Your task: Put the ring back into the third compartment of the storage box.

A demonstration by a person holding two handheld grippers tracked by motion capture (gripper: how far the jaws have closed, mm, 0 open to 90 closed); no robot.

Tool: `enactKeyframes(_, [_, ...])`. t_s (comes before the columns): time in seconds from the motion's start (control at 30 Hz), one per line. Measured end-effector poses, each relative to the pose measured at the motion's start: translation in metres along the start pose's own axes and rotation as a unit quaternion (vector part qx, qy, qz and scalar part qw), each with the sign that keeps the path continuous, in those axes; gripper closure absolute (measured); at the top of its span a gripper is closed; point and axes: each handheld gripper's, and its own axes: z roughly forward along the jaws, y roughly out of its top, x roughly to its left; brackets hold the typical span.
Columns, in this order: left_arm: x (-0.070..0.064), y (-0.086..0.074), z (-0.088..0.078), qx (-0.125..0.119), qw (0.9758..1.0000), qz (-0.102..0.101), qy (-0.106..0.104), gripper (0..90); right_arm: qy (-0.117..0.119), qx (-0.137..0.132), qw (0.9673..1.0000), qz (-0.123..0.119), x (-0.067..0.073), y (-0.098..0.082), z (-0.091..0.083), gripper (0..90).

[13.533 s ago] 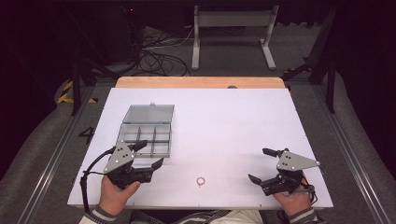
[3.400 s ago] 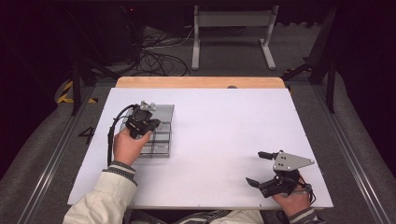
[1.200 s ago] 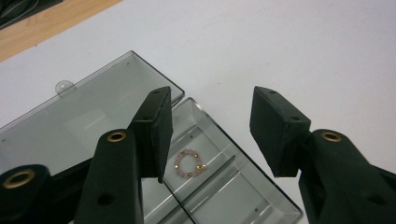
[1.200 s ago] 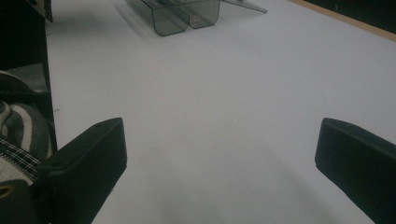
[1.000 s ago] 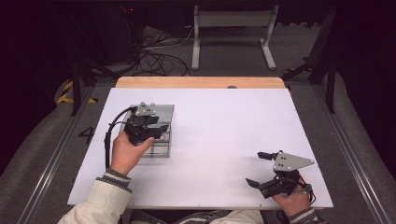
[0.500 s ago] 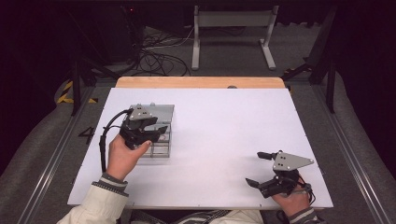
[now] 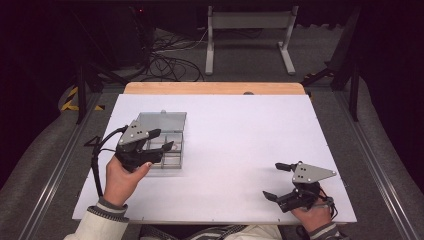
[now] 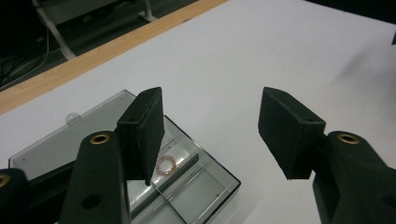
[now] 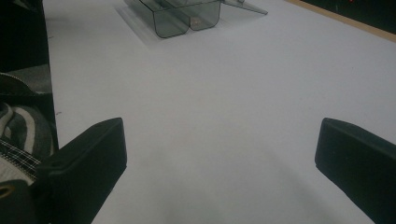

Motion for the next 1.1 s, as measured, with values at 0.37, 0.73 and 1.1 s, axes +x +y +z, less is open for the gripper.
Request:
enactKeyframes(0.37, [-0.010, -0.016, -0.016, -0.029, 0.9993, 0.014, -0.017, 29.3, 0.002, 0.001, 1.0000, 0.000, 0.000, 0.000, 0.000, 2.8])
enactKeyframes(0.73, [-0.008, -0.036, -0.029, -0.054, 0.9984, 0.000, -0.019, 24.3, 0.003, 0.001, 1.0000, 0.001, 0.000, 0.000, 0.000, 2.8])
enactKeyframes(1.1, [-0.007, -0.067, -0.038, -0.066, 0.9978, -0.007, -0.008, 21.5, 0.003, 0.002, 1.0000, 0.000, 0.001, 0.000, 0.001, 2.8])
